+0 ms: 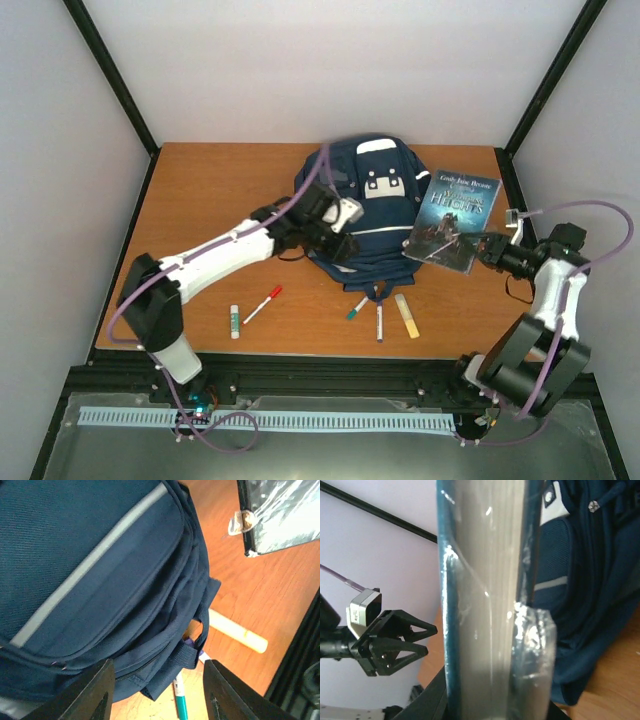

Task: Pack the student bag
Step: Place the book in the student bag.

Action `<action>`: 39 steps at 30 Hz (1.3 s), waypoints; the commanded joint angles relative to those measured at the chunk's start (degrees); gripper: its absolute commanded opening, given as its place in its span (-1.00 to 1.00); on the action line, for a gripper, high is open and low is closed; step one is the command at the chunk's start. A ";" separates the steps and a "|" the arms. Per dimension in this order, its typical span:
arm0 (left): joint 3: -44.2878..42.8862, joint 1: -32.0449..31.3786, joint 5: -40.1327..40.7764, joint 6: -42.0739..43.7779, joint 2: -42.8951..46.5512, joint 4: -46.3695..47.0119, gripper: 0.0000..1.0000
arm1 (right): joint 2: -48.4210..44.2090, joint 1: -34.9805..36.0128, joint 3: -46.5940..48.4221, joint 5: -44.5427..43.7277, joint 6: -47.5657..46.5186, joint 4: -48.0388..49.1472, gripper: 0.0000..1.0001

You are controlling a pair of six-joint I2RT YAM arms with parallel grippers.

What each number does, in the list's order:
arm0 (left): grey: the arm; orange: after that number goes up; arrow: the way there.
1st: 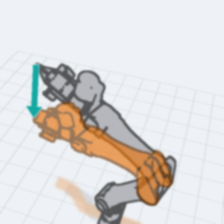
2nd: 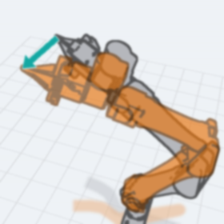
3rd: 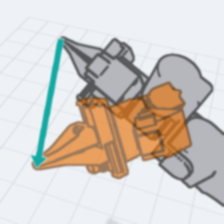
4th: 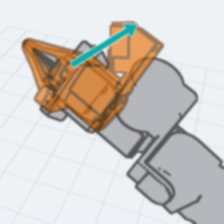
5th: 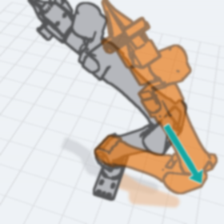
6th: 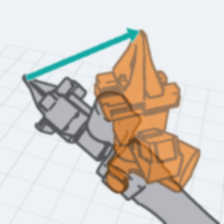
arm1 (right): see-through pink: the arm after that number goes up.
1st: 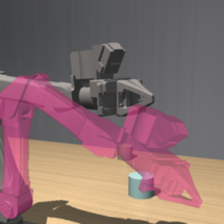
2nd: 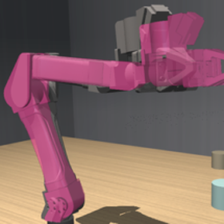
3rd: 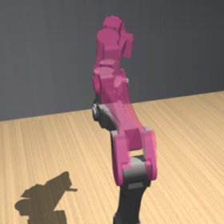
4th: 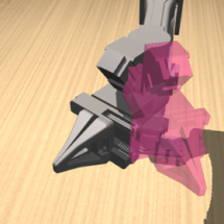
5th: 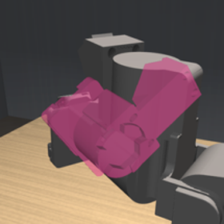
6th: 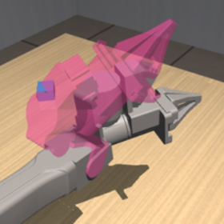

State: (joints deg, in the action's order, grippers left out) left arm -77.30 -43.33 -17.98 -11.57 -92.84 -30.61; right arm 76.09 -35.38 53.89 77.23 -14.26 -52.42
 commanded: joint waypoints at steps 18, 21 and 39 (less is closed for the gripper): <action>-21.65 -13.27 23.67 11.41 -24.45 -4.62 -0.20 | -31.94 -2.15 -8.93 -17.80 12.93 22.26 -0.94; -24.31 -13.34 23.51 12.15 -27.10 -4.63 -0.41 | -31.47 -2.24 -9.31 -17.80 12.93 22.76 -0.94; -28.96 -13.62 20.14 15.21 -32.00 -4.62 -0.60 | -30.30 -2.68 -10.46 -18.50 13.73 23.89 -0.94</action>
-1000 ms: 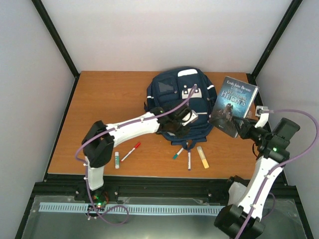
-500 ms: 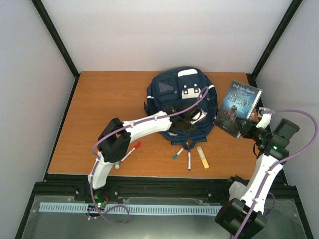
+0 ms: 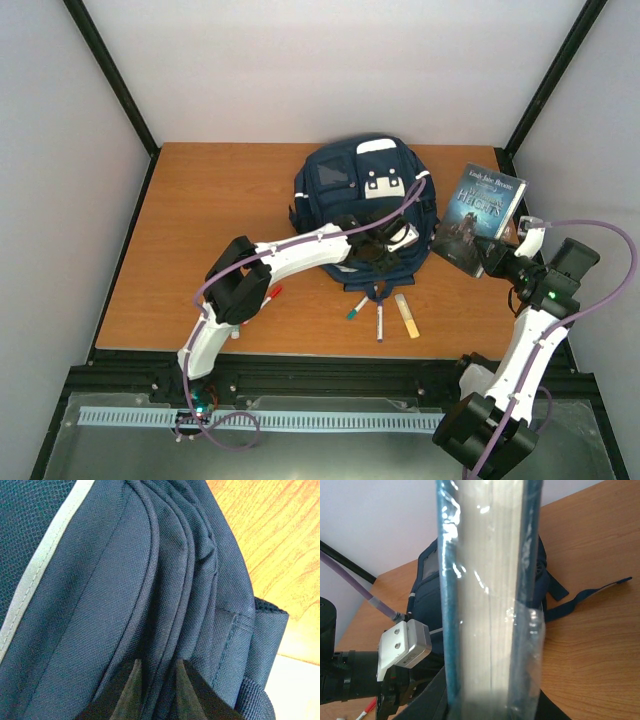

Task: Pack the student bag
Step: Place the book in the student bag.

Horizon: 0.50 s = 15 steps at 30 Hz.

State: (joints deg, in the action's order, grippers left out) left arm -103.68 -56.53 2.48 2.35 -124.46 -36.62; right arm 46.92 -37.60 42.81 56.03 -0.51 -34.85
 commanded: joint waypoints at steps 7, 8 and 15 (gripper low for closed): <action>-4.59 -0.42 0.27 1.13 -3.95 0.88 -0.37 | -0.86 -0.53 0.46 2.56 0.16 6.55 -0.94; -5.36 -0.42 0.82 1.02 -4.80 0.47 -0.28 | -0.91 -0.55 0.50 2.53 0.16 6.62 -0.95; -9.45 -0.44 4.14 1.21 -7.19 -2.15 -0.67 | -0.87 -0.54 0.10 1.96 0.50 7.06 -0.94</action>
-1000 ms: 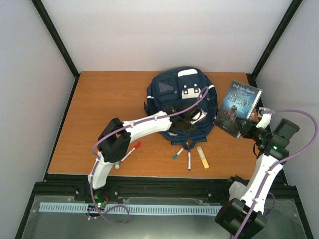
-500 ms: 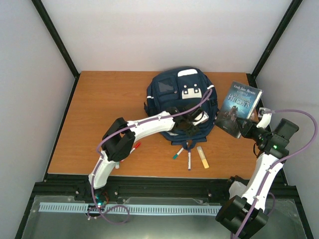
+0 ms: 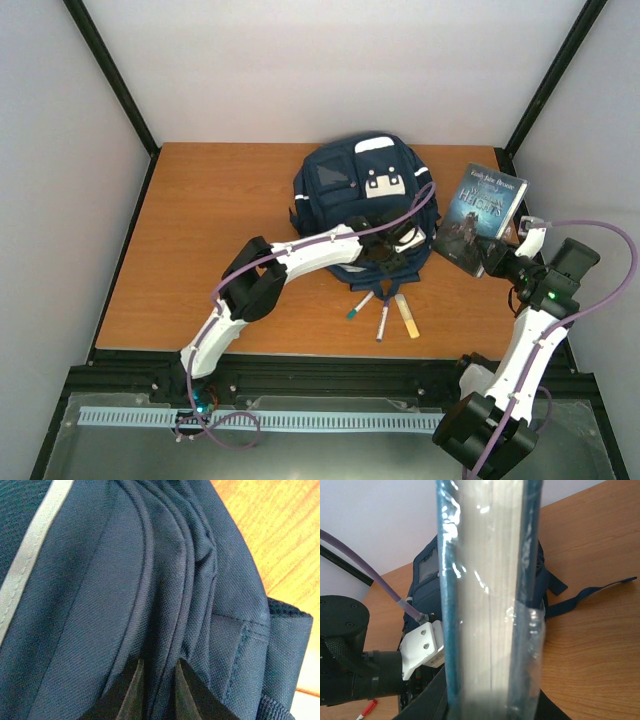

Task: Pack the student bag
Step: Place the book in the student bag.

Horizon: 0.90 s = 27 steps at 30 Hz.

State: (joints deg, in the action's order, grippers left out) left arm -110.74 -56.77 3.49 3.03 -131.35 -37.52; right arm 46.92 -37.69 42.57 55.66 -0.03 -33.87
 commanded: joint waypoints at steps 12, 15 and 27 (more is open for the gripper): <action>-3.87 -0.18 11.48 2.28 10.09 -0.60 -0.98 | 8.88 -0.45 10.33 10.65 -0.03 -7.84 -0.94; -5.41 -0.09 13.79 2.87 12.15 -0.85 -0.98 | 13.04 -0.45 13.85 13.69 -0.55 -15.44 -0.94; -10.61 0.67 19.80 2.10 15.91 -0.94 -0.99 | 18.50 1.42 15.97 12.90 -4.10 -34.29 -0.94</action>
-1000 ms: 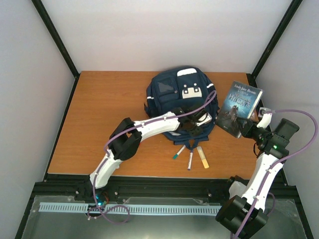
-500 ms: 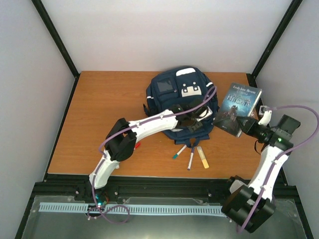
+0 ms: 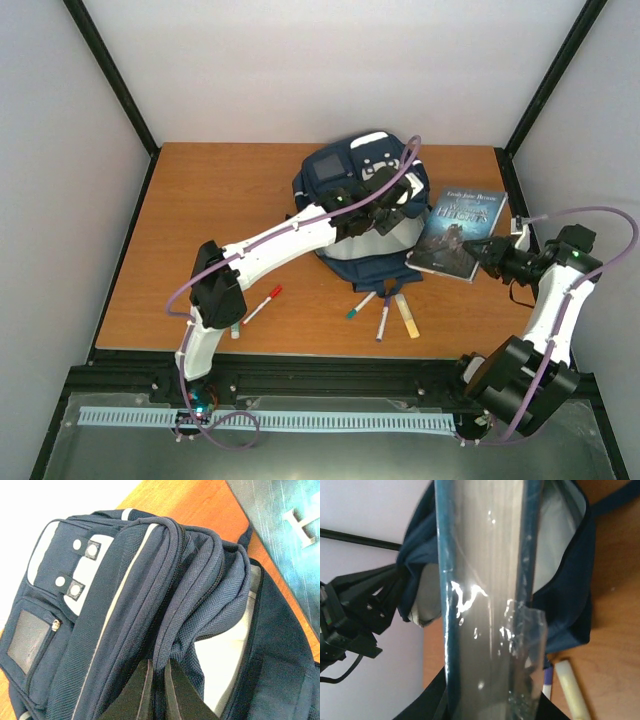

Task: Pack the student bag
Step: Place the book in the student bag.

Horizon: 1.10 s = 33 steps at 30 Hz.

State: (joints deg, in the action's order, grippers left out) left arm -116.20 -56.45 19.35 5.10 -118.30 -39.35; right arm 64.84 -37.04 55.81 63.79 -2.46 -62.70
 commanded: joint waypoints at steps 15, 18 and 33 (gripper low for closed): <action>-7.40 3.70 -3.40 -3.14 6.06 1.59 -0.98 | 5.49 12.73 -0.43 0.67 2.06 -1.95 -0.94; -5.06 4.66 -7.75 -3.12 8.06 1.87 -0.98 | 6.54 14.25 -0.27 1.39 2.24 0.16 -0.94; 9.38 5.90 -12.55 -7.14 15.32 10.26 -0.98 | 20.80 26.87 2.98 4.33 -3.26 8.05 -0.95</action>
State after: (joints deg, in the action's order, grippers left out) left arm -105.25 -50.78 6.74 -0.36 -105.67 -35.90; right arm 82.13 -14.59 56.01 60.05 -2.39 -60.31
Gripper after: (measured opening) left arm 0.050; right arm 0.194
